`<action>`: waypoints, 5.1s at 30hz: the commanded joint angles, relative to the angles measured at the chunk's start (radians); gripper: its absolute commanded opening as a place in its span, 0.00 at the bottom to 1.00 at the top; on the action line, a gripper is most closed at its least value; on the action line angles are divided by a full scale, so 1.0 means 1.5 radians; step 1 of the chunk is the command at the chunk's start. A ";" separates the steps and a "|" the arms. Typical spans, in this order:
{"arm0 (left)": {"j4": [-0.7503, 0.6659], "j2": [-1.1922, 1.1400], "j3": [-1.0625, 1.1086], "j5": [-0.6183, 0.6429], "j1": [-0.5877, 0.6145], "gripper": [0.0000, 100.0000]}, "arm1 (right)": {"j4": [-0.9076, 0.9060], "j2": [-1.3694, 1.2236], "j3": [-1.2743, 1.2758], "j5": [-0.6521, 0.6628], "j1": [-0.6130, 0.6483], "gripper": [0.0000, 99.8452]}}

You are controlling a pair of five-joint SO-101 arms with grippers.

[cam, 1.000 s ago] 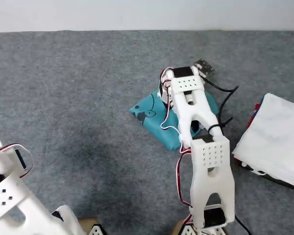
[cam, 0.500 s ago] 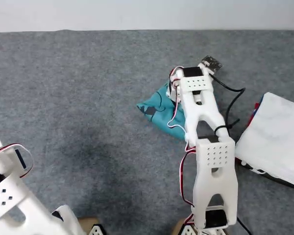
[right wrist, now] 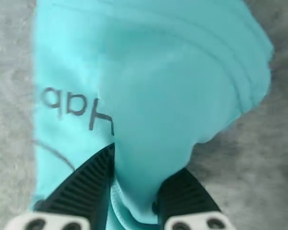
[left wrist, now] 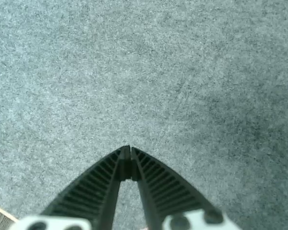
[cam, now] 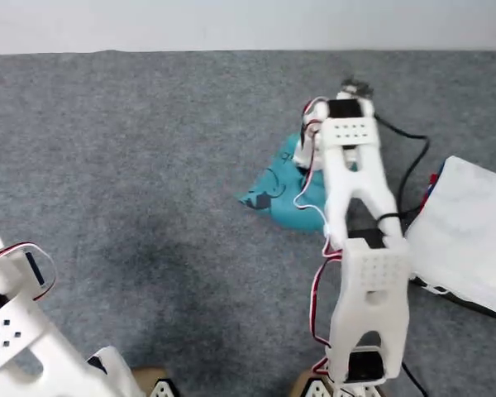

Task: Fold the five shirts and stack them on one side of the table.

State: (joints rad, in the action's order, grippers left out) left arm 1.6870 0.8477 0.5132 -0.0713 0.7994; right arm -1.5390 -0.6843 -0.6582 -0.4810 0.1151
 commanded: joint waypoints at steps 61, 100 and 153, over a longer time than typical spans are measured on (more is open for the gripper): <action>-0.009 0.009 -0.006 -0.007 0.000 0.00 | 0.011 0.315 0.191 0.505 -0.540 0.01; -0.008 0.009 -0.004 -0.006 0.000 0.00 | -0.011 0.373 0.451 0.430 -0.387 0.01; 0.001 0.009 -0.002 -0.006 0.000 0.00 | 0.437 0.414 0.417 0.531 -0.551 0.01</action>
State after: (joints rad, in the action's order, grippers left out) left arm 1.6870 0.8477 0.5132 -0.0713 0.7994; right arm -0.8761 -0.1258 0.0138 0.2371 -0.6475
